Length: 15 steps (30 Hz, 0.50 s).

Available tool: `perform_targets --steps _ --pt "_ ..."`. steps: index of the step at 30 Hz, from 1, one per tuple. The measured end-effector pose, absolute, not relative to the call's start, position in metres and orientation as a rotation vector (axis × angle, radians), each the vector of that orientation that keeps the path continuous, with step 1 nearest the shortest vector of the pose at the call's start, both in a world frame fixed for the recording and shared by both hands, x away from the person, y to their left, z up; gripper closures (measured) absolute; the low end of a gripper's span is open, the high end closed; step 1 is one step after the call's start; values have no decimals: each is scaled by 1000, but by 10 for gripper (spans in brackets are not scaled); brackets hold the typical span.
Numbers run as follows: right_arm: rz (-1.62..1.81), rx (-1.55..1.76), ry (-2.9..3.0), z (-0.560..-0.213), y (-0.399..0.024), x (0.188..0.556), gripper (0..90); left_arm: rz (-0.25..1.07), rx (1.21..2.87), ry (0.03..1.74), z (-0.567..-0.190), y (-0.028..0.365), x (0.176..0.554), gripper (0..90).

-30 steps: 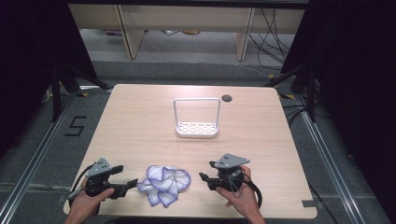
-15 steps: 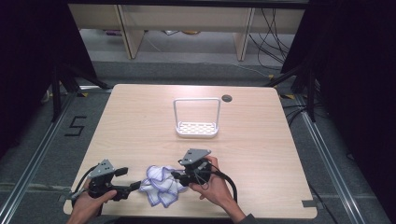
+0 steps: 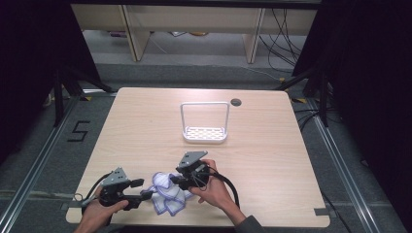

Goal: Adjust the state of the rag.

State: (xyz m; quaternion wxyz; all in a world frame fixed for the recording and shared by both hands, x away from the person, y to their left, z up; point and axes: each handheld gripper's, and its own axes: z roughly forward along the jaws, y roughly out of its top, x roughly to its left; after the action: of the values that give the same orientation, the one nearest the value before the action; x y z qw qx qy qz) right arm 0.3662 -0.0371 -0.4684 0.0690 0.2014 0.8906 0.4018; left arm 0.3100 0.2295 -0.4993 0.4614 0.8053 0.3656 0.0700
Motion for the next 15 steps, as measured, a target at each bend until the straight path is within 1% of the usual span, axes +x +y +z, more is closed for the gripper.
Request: perform_targets --steps 2,3,4,6,7,8,9,11,15 --pt "1221 636 2706 -473 -36 371 640 160 2006 869 -504 222 313 466" --pt "1221 636 2706 -473 -36 371 640 160 2006 869 -504 222 313 500" --pt "1229 637 2716 -475 -35 372 666 152 2019 862 -506 221 315 500" --pt "1231 595 2735 -477 -34 374 765 140 2014 861 -508 221 316 635" --pt "1235 603 2734 -477 -34 373 848 135 2012 846 -509 222 316 719" --pt "1227 588 2737 -476 -35 373 871 136 1995 851 -509 222 315 745" --pt "1229 597 2719 -475 -36 372 880 134 1998 837 -508 224 315 773" --pt "1244 593 2689 -472 -39 372 886 137 1996 833 -506 223 313 804" --pt "1262 601 2643 -460 -52 368 888 143 1984 823 -502 223 310 823"
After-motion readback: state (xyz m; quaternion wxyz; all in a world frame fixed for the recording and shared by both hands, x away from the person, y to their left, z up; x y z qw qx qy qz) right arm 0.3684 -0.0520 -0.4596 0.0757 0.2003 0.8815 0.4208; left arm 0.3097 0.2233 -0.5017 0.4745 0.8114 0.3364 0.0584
